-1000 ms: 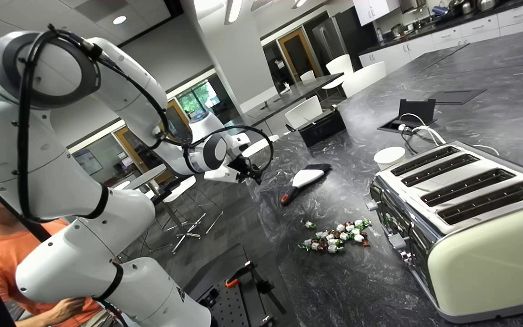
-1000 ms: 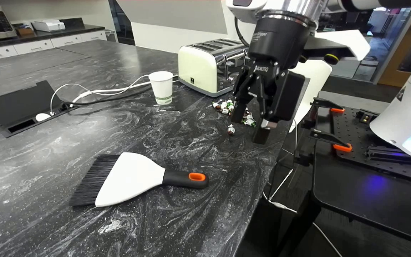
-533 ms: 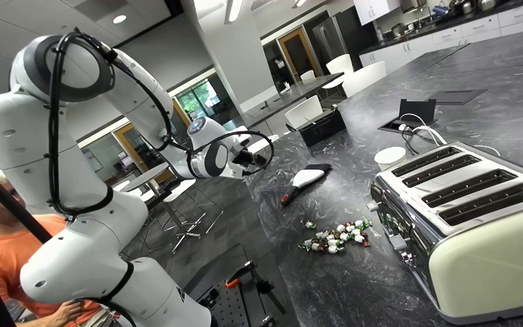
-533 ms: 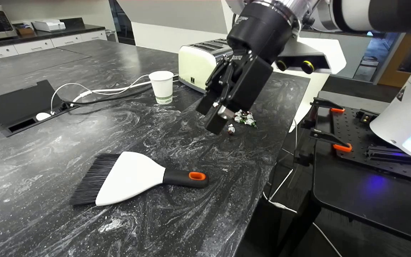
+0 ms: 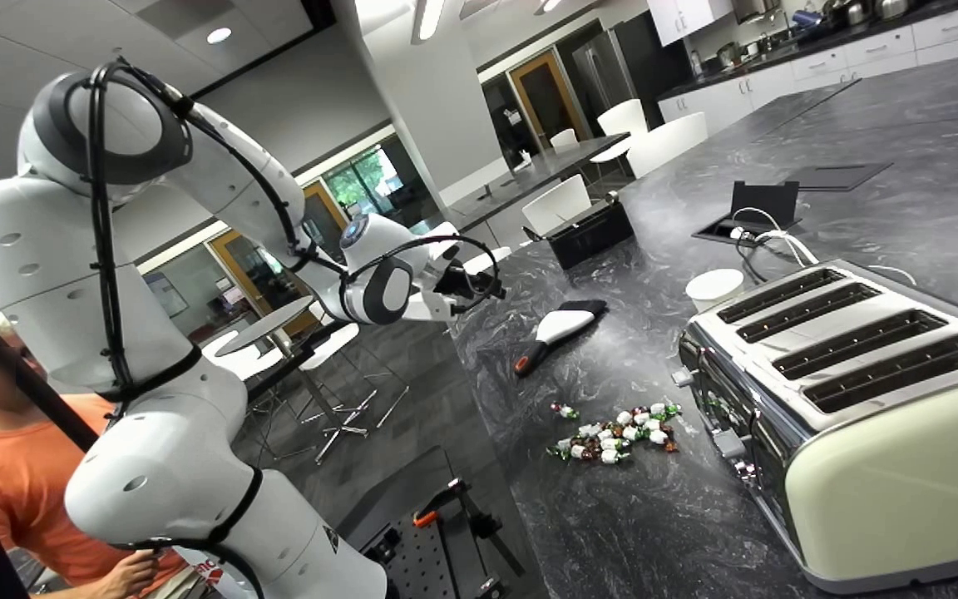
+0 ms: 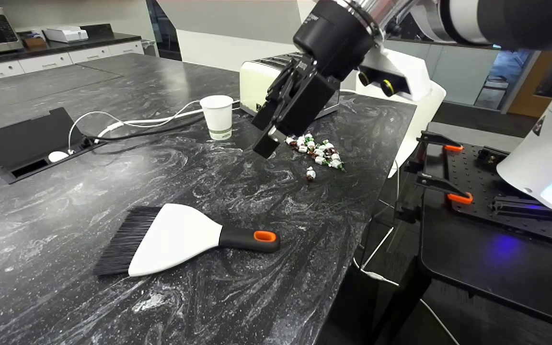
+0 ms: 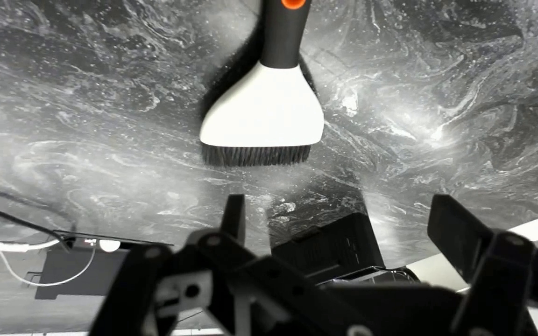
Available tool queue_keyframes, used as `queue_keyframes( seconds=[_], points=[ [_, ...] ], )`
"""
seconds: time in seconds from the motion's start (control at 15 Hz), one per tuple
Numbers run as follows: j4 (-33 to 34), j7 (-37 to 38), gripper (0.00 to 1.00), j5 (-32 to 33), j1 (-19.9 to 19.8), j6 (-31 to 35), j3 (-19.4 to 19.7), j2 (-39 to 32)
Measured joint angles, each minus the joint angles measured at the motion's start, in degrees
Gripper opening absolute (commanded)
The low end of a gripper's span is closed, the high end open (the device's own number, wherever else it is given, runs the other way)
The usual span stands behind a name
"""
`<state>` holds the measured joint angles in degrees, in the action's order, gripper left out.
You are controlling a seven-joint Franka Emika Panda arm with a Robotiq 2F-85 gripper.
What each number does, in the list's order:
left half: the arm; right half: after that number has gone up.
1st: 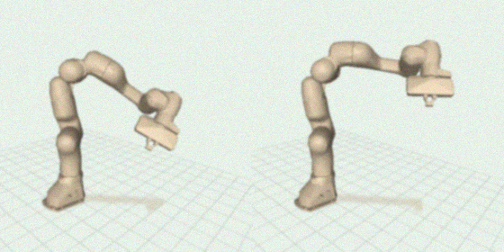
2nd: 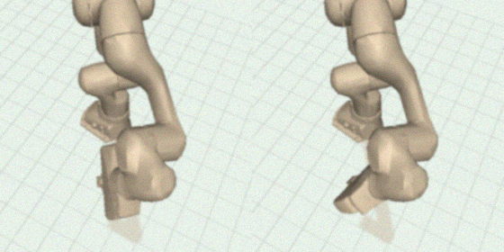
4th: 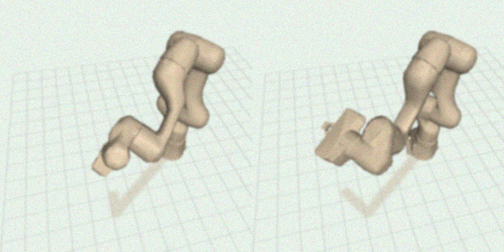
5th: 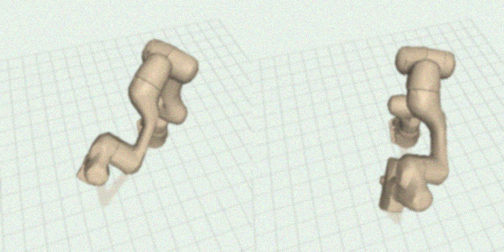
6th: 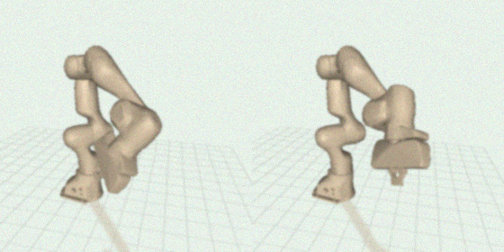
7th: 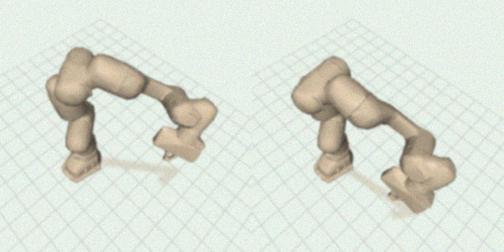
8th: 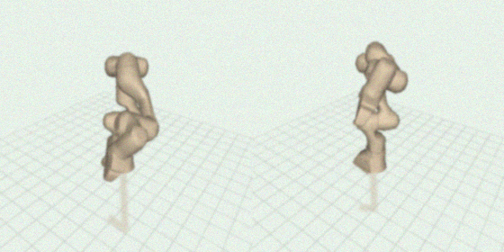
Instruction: Sweep the candy forward
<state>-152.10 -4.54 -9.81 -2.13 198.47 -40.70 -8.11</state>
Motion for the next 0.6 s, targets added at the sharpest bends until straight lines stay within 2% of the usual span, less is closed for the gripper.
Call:
queue_keyframes(
  seconds=[0.33, 0.6],
  points=[
    [0.7, -14.4, 1.00, -16.1, 16.7, -0.1, 12.6, -0.9],
    [4.4, -21.2, 1.00, -26.8, 32.6, -0.2, 24.4, -4.4]
  ],
)
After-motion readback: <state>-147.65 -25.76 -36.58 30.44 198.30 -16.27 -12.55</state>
